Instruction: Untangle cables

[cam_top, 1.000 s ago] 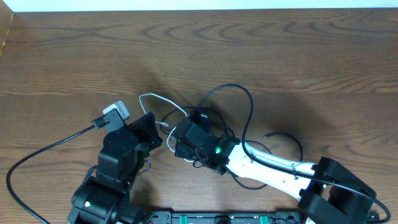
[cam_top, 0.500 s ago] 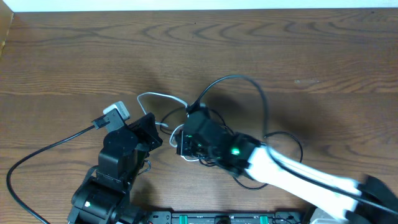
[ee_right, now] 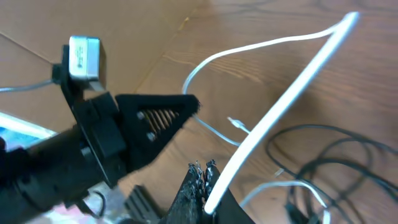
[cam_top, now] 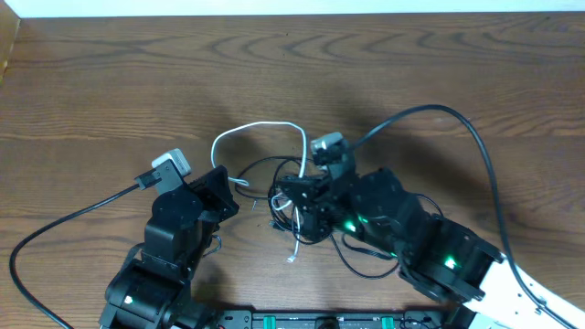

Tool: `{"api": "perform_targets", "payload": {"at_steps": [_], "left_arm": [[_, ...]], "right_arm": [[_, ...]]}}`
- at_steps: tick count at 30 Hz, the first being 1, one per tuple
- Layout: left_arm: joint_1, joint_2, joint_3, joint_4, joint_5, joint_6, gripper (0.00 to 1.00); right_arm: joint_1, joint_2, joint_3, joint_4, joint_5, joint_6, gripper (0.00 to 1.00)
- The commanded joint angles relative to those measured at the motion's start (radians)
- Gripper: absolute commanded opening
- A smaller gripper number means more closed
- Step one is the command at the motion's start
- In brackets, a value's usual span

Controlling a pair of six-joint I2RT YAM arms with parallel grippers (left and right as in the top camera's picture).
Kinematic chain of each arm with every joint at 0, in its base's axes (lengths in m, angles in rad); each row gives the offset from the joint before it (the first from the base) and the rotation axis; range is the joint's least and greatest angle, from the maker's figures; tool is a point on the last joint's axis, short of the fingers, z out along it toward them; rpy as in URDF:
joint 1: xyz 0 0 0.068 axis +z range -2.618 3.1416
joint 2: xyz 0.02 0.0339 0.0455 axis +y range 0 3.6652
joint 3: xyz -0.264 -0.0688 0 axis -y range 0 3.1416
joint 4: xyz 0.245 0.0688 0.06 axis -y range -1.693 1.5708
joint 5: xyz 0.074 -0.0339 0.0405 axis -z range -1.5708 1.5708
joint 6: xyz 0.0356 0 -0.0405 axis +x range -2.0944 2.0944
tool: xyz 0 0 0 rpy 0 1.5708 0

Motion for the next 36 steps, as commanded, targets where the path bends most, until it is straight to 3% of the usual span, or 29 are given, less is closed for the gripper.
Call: {"api": "perform_targets", "payload": {"at_steps": [1,7,19,27,36], "left_arm": [[0.005,-0.005,0.030,-0.002,-0.020,0.021,0.08],[0.005,-0.004,0.030,-0.003,0.006,0.022,0.08],[0.005,0.002,0.029,-0.029,0.007,0.025,0.08],[0.005,0.002,0.029,-0.029,0.022,0.024,0.08],[0.005,0.015,0.029,-0.020,0.060,0.024,0.08]], "right_arm": [[-0.008,-0.018,0.004,-0.030,0.101,-0.050,0.01],[-0.038,-0.094,0.004,-0.005,0.077,-0.102,0.01],[-0.074,-0.282,0.004,0.285,0.053,-0.518,0.01],[-0.089,-0.265,0.004,0.472,0.335,-0.714,0.01],[-0.089,-0.225,0.004,0.434,0.597,-0.727,0.01]]}}
